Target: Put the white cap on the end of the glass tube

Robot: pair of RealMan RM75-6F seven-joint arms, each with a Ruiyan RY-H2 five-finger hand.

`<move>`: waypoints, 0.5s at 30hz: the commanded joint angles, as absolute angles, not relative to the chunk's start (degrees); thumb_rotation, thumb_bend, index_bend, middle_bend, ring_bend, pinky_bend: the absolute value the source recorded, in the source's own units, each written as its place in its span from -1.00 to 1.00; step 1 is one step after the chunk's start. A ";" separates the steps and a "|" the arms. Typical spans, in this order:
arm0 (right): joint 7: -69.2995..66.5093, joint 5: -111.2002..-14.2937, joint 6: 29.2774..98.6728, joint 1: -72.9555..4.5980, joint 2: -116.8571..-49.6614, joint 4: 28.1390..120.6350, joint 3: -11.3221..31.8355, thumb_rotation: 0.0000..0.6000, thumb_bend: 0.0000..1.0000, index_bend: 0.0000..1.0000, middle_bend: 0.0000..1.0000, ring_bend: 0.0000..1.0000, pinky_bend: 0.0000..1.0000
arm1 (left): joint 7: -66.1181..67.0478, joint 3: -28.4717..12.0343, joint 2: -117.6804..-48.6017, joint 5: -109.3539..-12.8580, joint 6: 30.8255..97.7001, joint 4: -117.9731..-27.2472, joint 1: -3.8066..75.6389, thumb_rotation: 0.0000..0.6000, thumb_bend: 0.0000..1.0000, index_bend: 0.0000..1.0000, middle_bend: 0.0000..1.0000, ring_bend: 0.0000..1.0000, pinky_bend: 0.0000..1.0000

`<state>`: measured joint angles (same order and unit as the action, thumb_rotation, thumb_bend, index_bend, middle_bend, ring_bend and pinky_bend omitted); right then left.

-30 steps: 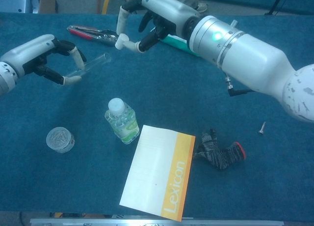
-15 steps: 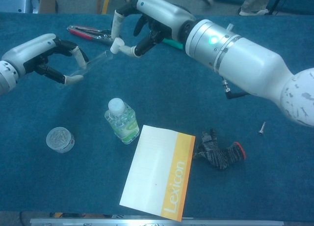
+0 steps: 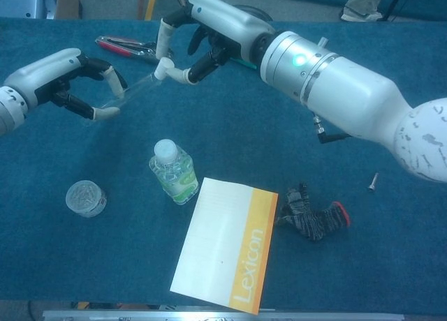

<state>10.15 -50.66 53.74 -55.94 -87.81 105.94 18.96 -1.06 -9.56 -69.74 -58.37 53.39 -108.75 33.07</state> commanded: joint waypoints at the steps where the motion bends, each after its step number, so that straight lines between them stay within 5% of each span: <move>1: 10.13 -50.47 53.66 -56.03 -87.87 105.81 18.88 1.00 -0.36 0.17 -0.39 -0.73 -0.36 | -1.16 -9.55 -69.77 -58.28 53.37 -108.73 33.13 1.00 -0.34 0.19 -0.41 -0.85 -0.76; 15: 10.16 -49.99 53.61 -56.71 -88.80 104.78 18.63 1.00 -0.36 0.17 -0.39 -0.73 -0.36 | -1.21 -9.31 -69.82 -58.00 53.31 -108.93 33.55 1.00 -0.34 0.19 -0.41 -0.85 -0.76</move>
